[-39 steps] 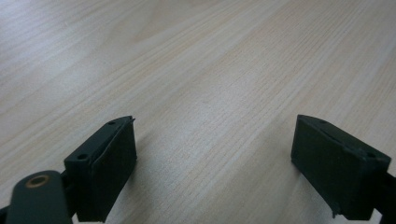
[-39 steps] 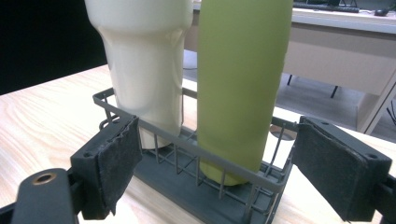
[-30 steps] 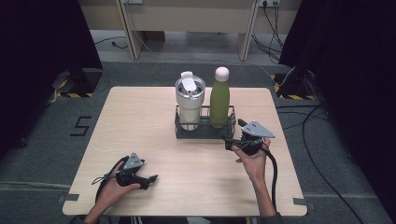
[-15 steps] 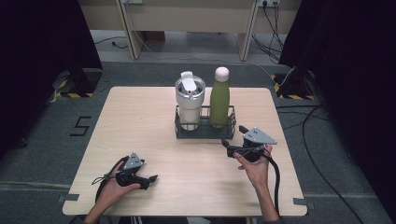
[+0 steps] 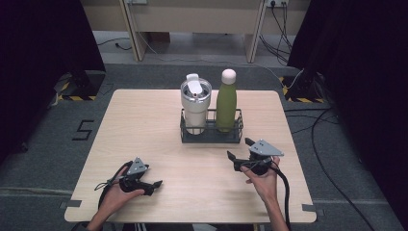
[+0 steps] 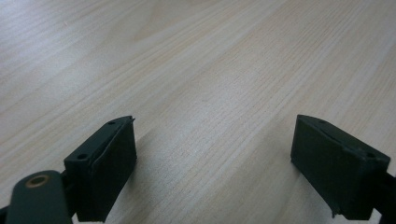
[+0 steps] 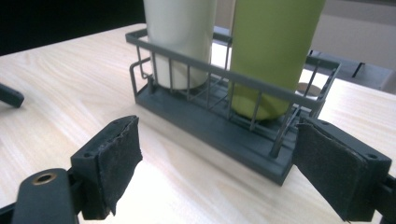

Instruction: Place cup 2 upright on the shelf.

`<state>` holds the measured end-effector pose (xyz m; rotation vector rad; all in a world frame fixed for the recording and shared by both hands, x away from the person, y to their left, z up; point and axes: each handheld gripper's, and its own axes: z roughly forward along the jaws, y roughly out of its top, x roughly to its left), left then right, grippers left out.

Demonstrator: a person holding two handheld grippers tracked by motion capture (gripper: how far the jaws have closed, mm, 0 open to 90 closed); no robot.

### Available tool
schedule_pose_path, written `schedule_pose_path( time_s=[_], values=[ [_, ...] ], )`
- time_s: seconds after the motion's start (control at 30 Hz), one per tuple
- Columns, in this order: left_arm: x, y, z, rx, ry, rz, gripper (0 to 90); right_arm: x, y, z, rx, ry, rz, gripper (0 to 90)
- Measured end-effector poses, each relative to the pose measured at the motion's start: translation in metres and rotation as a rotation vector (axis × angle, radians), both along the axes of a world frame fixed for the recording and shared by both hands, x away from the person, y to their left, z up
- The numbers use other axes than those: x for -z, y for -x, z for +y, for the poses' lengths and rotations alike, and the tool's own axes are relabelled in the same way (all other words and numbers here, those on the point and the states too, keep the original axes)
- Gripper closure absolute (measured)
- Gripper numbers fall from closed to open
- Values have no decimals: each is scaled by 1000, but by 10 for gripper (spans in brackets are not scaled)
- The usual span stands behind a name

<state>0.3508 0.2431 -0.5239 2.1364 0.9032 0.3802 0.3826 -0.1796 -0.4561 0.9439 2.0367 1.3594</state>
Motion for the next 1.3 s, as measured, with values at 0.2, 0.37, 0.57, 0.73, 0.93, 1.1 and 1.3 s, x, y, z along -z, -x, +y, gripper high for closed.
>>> schedule_pose_path(
  time_s=[0.2,0.37,0.57,0.73,0.93,1.1,1.3],
  values=[
    [0,0,0,0,-1,0,134,12,11,-5,-5,2,32,153],
    [0,0,0,-1,-1,0,134,23,19,-11,-5,14,59,153],
    [0,0,0,-1,-2,0,134,34,24,-13,-7,28,103,153],
    [0,0,0,-1,-2,0,134,42,26,-13,-10,76,123,155],
    [0,0,0,-1,-2,0,134,47,29,-13,-8,100,164,156],
    [0,0,0,-1,-2,0,134,53,31,-16,-1,106,203,156],
    [0,0,0,-1,-2,0,134,58,32,-16,-1,160,252,155]
  ],
)
